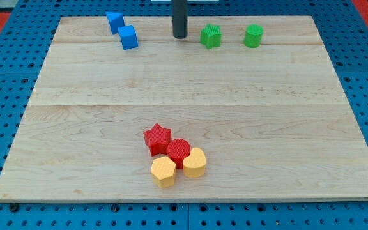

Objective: Move the blue triangle to the top center

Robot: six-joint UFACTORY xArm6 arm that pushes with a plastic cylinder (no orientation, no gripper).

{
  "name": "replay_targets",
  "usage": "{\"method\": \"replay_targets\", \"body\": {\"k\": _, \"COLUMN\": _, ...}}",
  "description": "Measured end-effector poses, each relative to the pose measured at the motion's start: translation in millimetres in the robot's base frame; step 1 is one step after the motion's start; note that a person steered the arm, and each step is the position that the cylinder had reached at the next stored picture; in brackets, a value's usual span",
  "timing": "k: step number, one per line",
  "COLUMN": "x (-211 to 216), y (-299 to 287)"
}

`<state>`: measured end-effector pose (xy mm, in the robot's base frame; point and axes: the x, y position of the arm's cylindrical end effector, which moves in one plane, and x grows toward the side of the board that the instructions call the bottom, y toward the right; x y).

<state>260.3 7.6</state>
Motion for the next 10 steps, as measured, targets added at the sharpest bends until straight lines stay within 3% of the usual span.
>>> {"method": "replay_targets", "body": {"k": 1, "x": 0.3, "y": 78.7}}
{"method": "replay_targets", "body": {"k": 2, "x": 58.1, "y": 9.9}}
{"method": "replay_targets", "body": {"k": 3, "x": 101.8, "y": -102.2}}
{"method": "replay_targets", "body": {"k": 4, "x": 72.4, "y": -230.7}}
{"method": "replay_targets", "body": {"k": 5, "x": -2.4, "y": -264.3}}
{"method": "replay_targets", "body": {"k": 6, "x": -52.8, "y": -206.3}}
{"method": "replay_targets", "body": {"k": 8, "x": -55.4, "y": -49.3}}
{"method": "replay_targets", "body": {"k": 9, "x": -41.2, "y": -60.1}}
{"method": "replay_targets", "body": {"k": 10, "x": -32.6, "y": -124.9}}
